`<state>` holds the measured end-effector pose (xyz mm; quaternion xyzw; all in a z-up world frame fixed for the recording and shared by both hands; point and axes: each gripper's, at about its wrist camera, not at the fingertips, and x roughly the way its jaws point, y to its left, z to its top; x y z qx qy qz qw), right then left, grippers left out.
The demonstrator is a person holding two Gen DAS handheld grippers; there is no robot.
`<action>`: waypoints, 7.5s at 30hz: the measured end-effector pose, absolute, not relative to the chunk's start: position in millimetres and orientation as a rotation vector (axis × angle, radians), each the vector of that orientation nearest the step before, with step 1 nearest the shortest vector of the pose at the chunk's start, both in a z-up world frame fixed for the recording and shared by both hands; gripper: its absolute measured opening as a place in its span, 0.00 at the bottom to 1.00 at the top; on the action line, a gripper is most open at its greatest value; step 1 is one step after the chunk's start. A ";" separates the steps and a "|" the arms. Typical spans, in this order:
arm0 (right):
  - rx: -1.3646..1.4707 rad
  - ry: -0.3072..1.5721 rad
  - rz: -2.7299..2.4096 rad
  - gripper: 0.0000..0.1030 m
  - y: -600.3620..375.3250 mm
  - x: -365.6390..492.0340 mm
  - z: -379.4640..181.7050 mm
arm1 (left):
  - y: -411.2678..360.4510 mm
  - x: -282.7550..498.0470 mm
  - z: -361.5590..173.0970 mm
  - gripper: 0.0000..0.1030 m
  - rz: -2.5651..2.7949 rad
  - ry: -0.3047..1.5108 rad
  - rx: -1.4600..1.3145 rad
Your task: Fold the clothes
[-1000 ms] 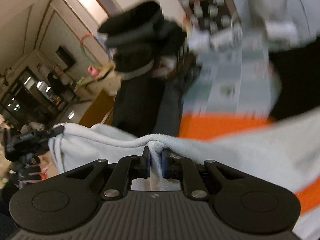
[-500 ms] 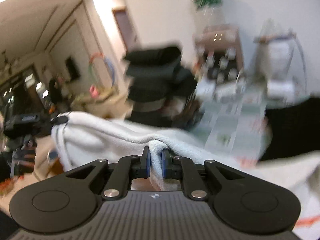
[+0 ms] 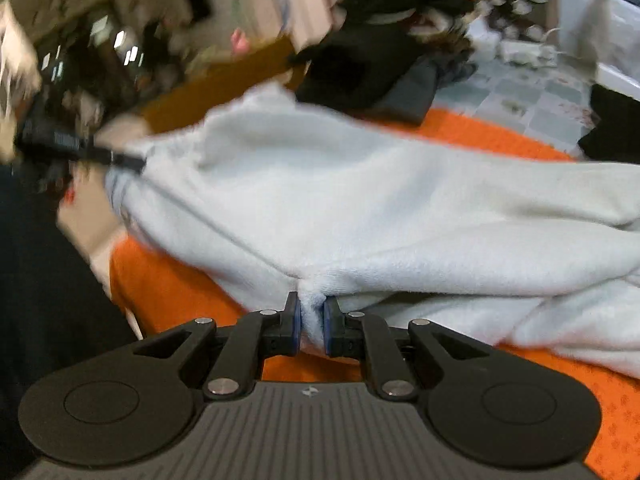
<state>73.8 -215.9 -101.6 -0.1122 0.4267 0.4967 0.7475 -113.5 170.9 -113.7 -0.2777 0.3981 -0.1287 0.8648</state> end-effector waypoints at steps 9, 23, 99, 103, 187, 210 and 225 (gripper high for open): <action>-0.391 1.050 1.084 0.22 -208.3 67.8 -113.8 | 167.8 -131.3 -134.0 0.24 -0.247 0.874 -0.565; -0.450 0.849 1.004 0.56 -167.1 177.9 -29.6 | 236.4 -80.7 -107.0 0.55 -0.033 0.619 -0.783; 0.422 1.258 0.488 0.11 -279.8 162.6 -150.6 | 190.9 -100.8 -118.0 0.50 0.101 0.795 -0.842; 0.532 1.218 0.504 0.09 -287.2 161.1 -145.3 | 184.0 -112.8 -108.7 0.47 0.083 0.789 -0.818; -0.340 1.412 0.852 0.02 -284.4 157.6 -114.5 | 148.3 -124.7 -65.9 0.12 -0.110 0.538 -1.019; -0.465 1.462 1.543 0.59 -105.6 161.4 -133.3 | 121.4 -171.4 -46.2 0.11 -0.225 0.531 -0.891; -0.237 1.571 1.299 0.48 -184.0 79.3 -110.6 | 131.6 -151.7 -62.2 0.15 -0.244 0.639 -0.918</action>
